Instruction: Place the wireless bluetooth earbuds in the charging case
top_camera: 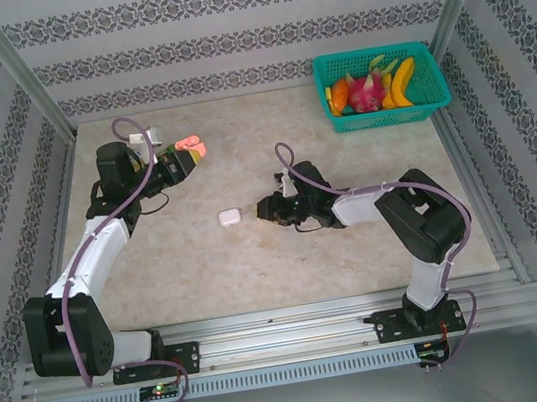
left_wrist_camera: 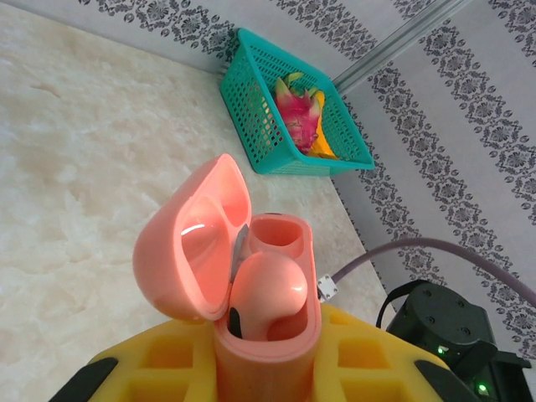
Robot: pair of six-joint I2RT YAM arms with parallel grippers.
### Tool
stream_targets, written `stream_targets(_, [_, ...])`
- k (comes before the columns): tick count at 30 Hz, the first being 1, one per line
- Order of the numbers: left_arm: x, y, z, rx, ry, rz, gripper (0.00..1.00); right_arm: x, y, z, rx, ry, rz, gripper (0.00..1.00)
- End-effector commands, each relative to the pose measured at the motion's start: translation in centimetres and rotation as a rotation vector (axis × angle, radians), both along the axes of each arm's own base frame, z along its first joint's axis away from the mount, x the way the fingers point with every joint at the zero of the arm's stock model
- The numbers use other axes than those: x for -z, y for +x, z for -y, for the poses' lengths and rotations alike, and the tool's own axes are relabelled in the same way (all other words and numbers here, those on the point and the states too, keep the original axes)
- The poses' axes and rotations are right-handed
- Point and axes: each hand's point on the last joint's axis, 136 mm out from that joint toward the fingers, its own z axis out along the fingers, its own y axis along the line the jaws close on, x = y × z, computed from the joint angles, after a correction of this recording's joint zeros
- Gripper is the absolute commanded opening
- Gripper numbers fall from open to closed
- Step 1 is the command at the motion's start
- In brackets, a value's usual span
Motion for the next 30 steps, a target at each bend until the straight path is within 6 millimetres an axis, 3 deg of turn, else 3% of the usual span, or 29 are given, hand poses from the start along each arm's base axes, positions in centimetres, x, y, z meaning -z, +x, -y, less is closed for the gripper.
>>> stream_targets(1, [-1.9,-1.3,0.9,0.059,-0.031,0.072,0.1,-2.8,0.7,-0.7,-0.038,0.135,0.062,0.26])
stream_targets(5, [-2.0,-3.0,2.5,0.151,-0.029,0.112,0.1,-5.6,2.2,0.4,-0.026,0.177,0.143,0.26])
stream_targets(12, [-3.2,-6.1,5.8,0.306,0.036,0.244,0.07,-14.6,5.3,4.1,-0.002,0.257,0.359,0.27])
stream_targets(16, [-3.4,-6.2,6.7,0.317,0.08,0.317,0.06,-20.2,6.6,6.3,0.003,0.297,0.485,0.27])
stream_targets(21, [-3.2,-6.5,8.3,0.361,0.168,0.496,0.0,-25.4,6.8,7.0,-0.045,0.32,0.625,0.27])
stream_targets(25, [-3.0,-7.1,9.5,0.368,0.272,0.705,0.0,-26.5,6.6,6.7,-0.083,0.319,0.674,0.27])
stream_targets(30, [-2.4,-5.9,10.0,0.356,0.321,0.745,0.0,-26.3,5.9,6.0,-0.111,0.315,0.694,0.27])
